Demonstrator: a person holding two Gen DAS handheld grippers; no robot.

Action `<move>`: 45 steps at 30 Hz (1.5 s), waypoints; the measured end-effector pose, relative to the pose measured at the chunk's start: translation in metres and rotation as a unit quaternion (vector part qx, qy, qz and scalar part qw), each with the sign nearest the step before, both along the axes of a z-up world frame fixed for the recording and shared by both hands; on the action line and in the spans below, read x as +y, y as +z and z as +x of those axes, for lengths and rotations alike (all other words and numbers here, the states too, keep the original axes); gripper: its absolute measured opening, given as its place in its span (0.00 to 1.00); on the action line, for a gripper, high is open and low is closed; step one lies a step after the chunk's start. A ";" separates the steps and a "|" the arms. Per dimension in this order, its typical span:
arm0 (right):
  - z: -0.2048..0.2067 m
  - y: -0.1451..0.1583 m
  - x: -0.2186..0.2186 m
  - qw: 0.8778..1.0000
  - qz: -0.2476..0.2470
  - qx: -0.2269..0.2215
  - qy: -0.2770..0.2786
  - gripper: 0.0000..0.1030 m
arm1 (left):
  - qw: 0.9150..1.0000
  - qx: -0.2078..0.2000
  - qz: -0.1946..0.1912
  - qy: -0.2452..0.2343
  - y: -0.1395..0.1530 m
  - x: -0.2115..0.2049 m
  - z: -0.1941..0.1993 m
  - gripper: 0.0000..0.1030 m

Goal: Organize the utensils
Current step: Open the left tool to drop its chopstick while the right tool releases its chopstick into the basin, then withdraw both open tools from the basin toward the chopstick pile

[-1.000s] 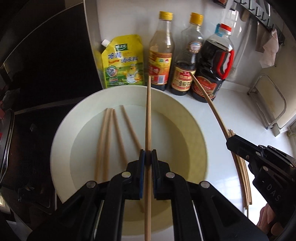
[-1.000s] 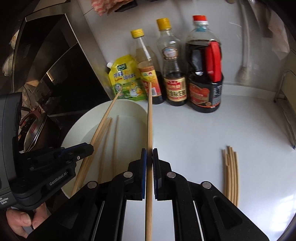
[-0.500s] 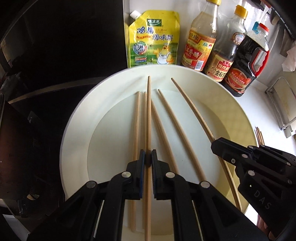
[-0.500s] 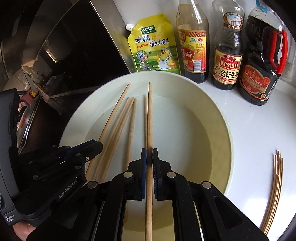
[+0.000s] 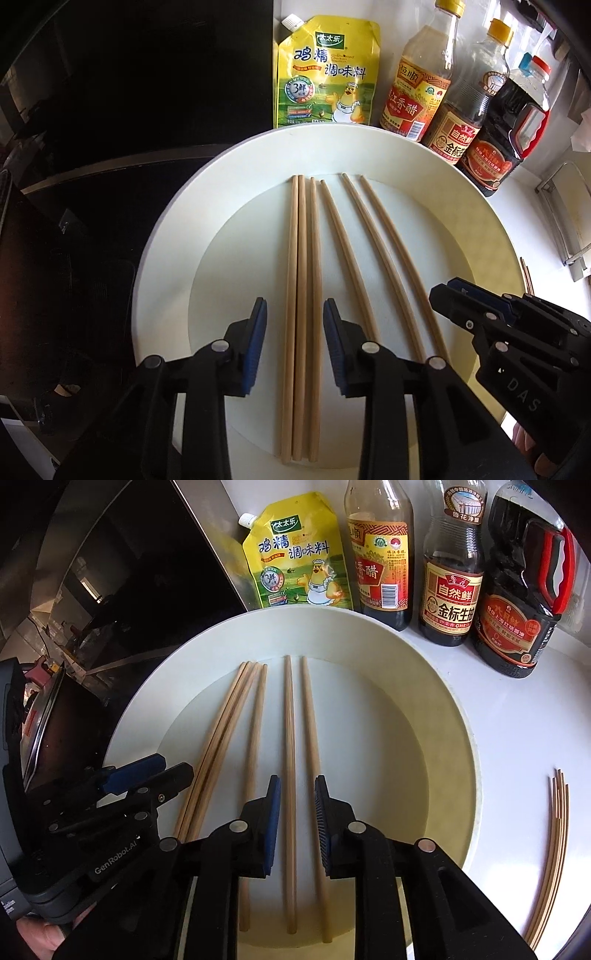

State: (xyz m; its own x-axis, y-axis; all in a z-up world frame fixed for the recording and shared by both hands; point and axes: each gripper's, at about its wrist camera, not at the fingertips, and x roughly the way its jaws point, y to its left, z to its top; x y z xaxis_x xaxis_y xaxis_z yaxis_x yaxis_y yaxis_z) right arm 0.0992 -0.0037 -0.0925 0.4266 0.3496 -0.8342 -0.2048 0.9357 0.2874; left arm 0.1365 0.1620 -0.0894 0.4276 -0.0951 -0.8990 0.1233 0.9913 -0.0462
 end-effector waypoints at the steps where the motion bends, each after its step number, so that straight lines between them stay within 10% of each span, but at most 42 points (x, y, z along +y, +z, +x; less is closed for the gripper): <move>1: -0.001 0.001 -0.001 1.000 -0.001 -0.002 0.000 0.18 | 1.000 -0.001 0.000 0.002 0.001 0.001 0.000 0.31; 26: -0.076 0.037 -0.055 0.999 0.000 -0.037 -0.023 0.28 | 0.999 -0.042 -0.015 -0.013 0.042 -0.028 -0.063 0.52; 45: -0.146 0.028 -0.223 0.987 -0.063 -0.022 -0.146 0.44 | 0.991 -0.045 -0.062 -0.108 0.050 -0.155 -0.112 0.64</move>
